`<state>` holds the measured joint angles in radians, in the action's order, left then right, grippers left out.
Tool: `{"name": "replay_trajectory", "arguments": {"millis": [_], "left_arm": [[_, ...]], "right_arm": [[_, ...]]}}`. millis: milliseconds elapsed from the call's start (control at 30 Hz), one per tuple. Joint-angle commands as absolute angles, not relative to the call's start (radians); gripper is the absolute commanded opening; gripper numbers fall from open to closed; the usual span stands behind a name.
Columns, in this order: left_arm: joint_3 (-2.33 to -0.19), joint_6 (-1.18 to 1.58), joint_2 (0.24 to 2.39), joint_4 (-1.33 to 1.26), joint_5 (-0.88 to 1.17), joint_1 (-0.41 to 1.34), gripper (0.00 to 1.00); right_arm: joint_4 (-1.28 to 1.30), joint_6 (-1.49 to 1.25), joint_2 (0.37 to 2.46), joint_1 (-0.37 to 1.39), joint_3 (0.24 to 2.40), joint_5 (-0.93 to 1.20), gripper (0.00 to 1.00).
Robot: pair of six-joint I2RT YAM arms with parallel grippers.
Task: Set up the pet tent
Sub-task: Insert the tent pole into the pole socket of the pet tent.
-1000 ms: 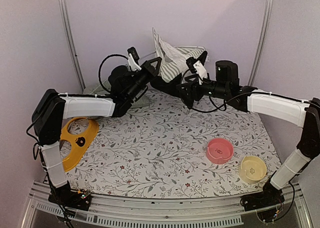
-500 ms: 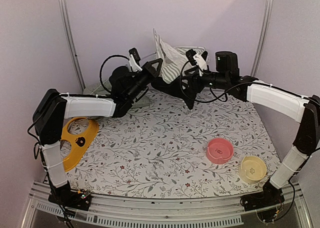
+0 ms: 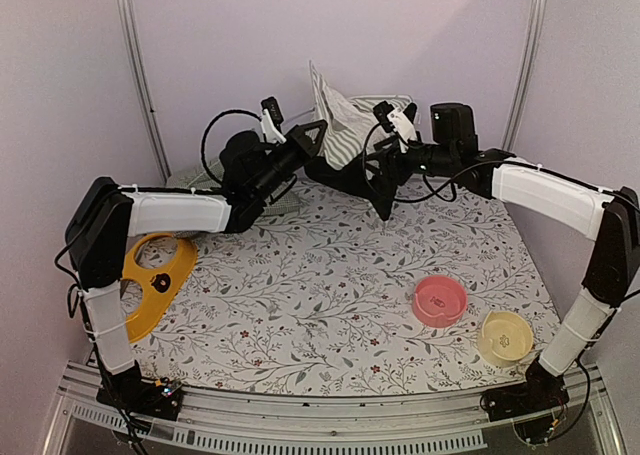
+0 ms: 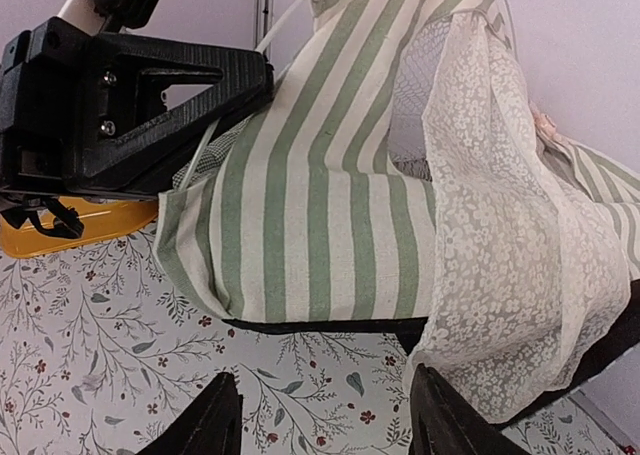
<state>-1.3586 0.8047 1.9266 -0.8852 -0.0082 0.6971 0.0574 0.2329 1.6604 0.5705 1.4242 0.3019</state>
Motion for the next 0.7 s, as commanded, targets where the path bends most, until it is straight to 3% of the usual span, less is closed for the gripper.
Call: {"name": "replay_trajectory", "arguments": {"millis": [0, 367, 500, 667], "left_arm": [[-1.379, 0.794, 1.918, -0.898, 0.008, 0.684, 0.00], [-1.364, 0.819, 1.920, -0.937, 0.070, 0.687, 0.00], [-1.347, 0.820, 1.904, -0.935, 0.073, 0.686, 0.00], [-1.335, 0.820, 1.889, -0.934, 0.051, 0.686, 0.00]], "right_arm": [[0.057, 0.327, 1.720, 0.568, 1.494, 0.340, 0.57], [-0.178, 0.599, 1.727, 0.609, 1.397, 0.308, 0.58], [-0.237, 0.738, 1.734, 0.601, 1.377, 0.403, 0.60], [-0.251, 0.705, 1.692, 0.610, 1.359, 0.483, 0.59]]}}
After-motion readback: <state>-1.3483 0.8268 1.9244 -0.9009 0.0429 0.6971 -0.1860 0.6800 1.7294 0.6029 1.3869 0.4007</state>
